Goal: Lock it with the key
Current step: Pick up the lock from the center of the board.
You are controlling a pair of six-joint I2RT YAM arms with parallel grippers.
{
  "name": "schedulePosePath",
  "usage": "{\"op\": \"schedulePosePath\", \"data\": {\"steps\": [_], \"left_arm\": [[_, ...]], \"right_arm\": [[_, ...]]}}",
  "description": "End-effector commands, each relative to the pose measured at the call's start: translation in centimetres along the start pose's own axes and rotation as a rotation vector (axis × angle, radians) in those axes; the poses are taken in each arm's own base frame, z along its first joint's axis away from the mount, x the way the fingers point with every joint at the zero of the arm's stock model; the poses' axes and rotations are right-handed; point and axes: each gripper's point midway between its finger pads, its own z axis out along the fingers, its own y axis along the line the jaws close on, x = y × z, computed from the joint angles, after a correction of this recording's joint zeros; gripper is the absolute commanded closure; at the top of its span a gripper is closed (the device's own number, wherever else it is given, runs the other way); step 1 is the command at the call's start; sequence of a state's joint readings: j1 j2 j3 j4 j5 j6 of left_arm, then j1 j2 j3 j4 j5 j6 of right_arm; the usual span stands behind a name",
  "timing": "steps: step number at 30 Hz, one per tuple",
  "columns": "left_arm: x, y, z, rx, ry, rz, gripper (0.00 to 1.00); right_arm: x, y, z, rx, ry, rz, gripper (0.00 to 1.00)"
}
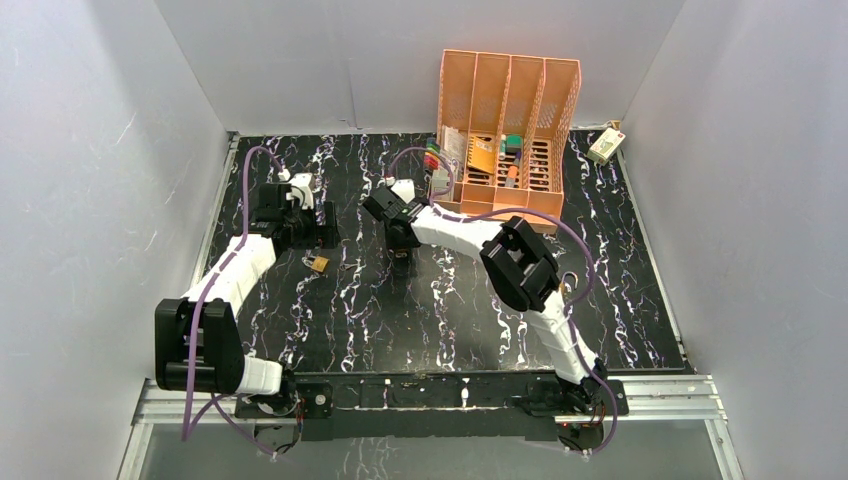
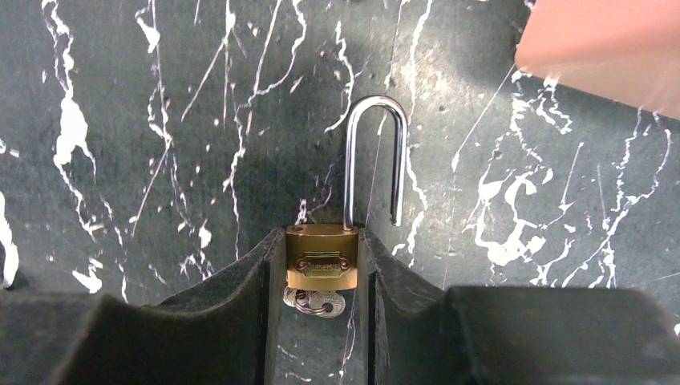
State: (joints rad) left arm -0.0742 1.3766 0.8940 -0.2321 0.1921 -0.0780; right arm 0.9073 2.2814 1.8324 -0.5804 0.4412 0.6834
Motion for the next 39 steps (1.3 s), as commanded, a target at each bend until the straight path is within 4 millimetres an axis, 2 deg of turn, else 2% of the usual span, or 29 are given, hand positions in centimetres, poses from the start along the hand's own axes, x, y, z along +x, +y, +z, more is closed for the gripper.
{"op": "schedulePosePath", "data": {"steps": [1, 5, 6, 8, 10, 12, 15, 17, 18, 20, 23, 27, 39], "left_arm": [[-1.1, -0.5, -1.1, 0.023, -0.047, 0.020, 0.04], [-1.9, -1.5, -1.4, 0.071, -0.068, 0.026, 0.04], [-2.3, -2.1, -1.5, 0.104, -0.079, 0.033, 0.04], [-3.2, -4.3, -2.2, 0.232, -0.118, 0.067, 0.04], [-4.1, -6.9, -3.4, 0.381, -0.179, 0.116, 0.04], [-5.0, -9.8, -5.5, 0.549, -0.260, 0.178, 0.03], [-6.3, -13.9, -10.0, 0.818, -0.429, 0.310, 0.07], [-6.4, -15.9, -13.2, 0.966, -0.521, 0.385, 0.08], [-6.4, -16.6, -14.6, 1.023, -0.565, 0.424, 0.09], [-6.3, -17.3, -16.2, 1.093, -0.580, 0.439, 0.14], [-6.1, -18.0, -16.9, 1.179, -0.508, 0.449, 0.23], [-5.5, -19.3, -18.3, 1.269, -0.467, 0.518, 0.24], [-5.3, -20.8, -18.9, 1.347, -0.420, 0.561, 0.33]], "right_arm": [[1.8, 1.3, -2.5, -0.143, 0.048, -0.090, 0.89], [-0.7, 4.0, -8.4, -0.439, -0.081, -0.267, 0.91], [-1.7, 4.2, -11.0, -0.512, -0.124, -0.301, 0.92], [-2.0, 4.6, -14.8, -0.686, -0.163, -0.375, 0.92], [-2.1, 4.0, -18.4, -0.836, -0.178, -0.410, 0.91], [-2.2, 2.8, -21.5, -0.966, -0.177, -0.432, 0.91], [-2.8, 0.3, -24.7, -1.068, -0.184, -0.455, 0.90], [-3.1, -1.2, -26.3, -1.106, -0.197, -0.472, 0.90], [-3.1, -1.8, -27.0, -1.126, -0.194, -0.484, 0.90], [-3.1, -2.6, -28.1, -1.163, -0.181, -0.501, 0.90], [-2.8, -2.9, -29.5, -1.218, -0.145, -0.512, 0.90], [-2.9, -2.6, -30.6, -1.265, -0.151, -0.554, 0.91], [-3.6, -2.0, -33.1, -1.354, -0.147, -0.582, 0.93]]}}
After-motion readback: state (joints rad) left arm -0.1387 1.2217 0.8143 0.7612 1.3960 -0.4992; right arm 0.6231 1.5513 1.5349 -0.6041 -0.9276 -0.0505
